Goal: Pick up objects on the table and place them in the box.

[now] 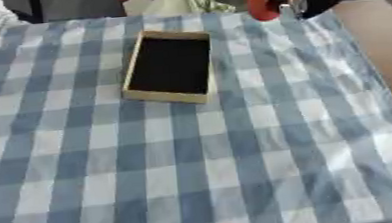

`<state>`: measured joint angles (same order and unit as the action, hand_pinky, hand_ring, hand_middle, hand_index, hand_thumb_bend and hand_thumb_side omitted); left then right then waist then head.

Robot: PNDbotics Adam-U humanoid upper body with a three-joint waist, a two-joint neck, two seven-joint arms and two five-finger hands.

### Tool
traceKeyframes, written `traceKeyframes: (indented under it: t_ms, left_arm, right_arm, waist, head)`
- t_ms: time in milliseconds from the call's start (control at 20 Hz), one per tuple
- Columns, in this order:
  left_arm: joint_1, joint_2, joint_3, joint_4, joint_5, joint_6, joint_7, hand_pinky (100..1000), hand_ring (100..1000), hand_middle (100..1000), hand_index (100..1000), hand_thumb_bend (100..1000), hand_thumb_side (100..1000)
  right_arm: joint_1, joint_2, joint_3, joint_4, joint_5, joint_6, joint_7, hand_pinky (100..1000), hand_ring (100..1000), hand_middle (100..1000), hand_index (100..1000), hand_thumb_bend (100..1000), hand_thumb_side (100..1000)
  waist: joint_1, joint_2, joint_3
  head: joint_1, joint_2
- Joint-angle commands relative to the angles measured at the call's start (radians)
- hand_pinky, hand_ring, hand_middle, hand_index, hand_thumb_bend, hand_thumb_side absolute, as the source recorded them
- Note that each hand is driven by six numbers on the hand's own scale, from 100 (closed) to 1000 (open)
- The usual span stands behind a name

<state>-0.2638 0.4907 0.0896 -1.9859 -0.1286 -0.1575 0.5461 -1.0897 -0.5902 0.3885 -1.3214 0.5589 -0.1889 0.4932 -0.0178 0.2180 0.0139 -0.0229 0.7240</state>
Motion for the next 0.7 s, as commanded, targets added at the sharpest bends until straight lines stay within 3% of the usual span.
traceKeyframes:
  t_ms: [50, 450, 700]
  left_arm:
    - [-0.017, 0.011, 0.001, -0.014, 0.005, 0.000, -0.005, 741, 754, 712, 824, 558, 668]
    - [-0.045, -0.005, -0.004, -0.014, 0.015, -0.005, -0.013, 740, 753, 712, 824, 559, 668]
    - [-0.060, -0.013, -0.008, -0.014, 0.019, -0.008, -0.018, 740, 753, 712, 824, 558, 668]
  right_arm:
    - [-0.069, 0.071, -0.029, 0.107, 0.074, -0.010, -0.013, 717, 565, 421, 614, 100, 100]
    - [-0.155, 0.283, -0.104, 0.318, 0.282, -0.047, -0.122, 708, 553, 413, 609, 100, 100]
    - [-0.174, 0.364, -0.134, 0.391, 0.384, -0.054, -0.170, 708, 554, 414, 610, 100, 100]
  waist:
    - [0.005, -0.011, 0.003]
    - [0.017, 0.021, 0.024]
    - [0.019, 0.035, 0.037]
  head:
    - [-0.012, -0.017]
    - [-0.041, -0.045]
    - [-0.058, -0.059]
